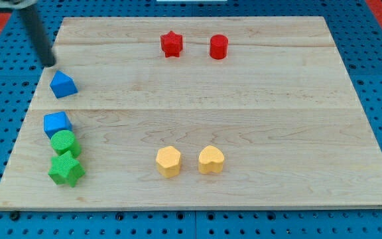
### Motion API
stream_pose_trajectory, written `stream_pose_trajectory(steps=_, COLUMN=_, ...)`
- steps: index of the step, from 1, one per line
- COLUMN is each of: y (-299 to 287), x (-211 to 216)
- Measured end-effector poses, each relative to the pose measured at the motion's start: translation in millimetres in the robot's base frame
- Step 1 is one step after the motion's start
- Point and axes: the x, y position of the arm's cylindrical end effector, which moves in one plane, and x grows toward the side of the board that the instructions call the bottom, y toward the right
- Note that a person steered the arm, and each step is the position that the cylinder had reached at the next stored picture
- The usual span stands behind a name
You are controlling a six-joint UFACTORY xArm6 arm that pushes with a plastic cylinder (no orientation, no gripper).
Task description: Move the green blocks close to the yellow blocks
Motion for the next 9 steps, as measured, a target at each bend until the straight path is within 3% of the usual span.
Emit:
stream_pose_trajectory(steps=2, y=38, x=127)
stream_pose_trajectory(steps=4, y=40, x=135)
stream_pose_trajectory(steps=5, y=51, x=162)
stream_pose_trajectory(steps=7, y=154, x=156)
stream_pose_trajectory(steps=9, y=169, x=156)
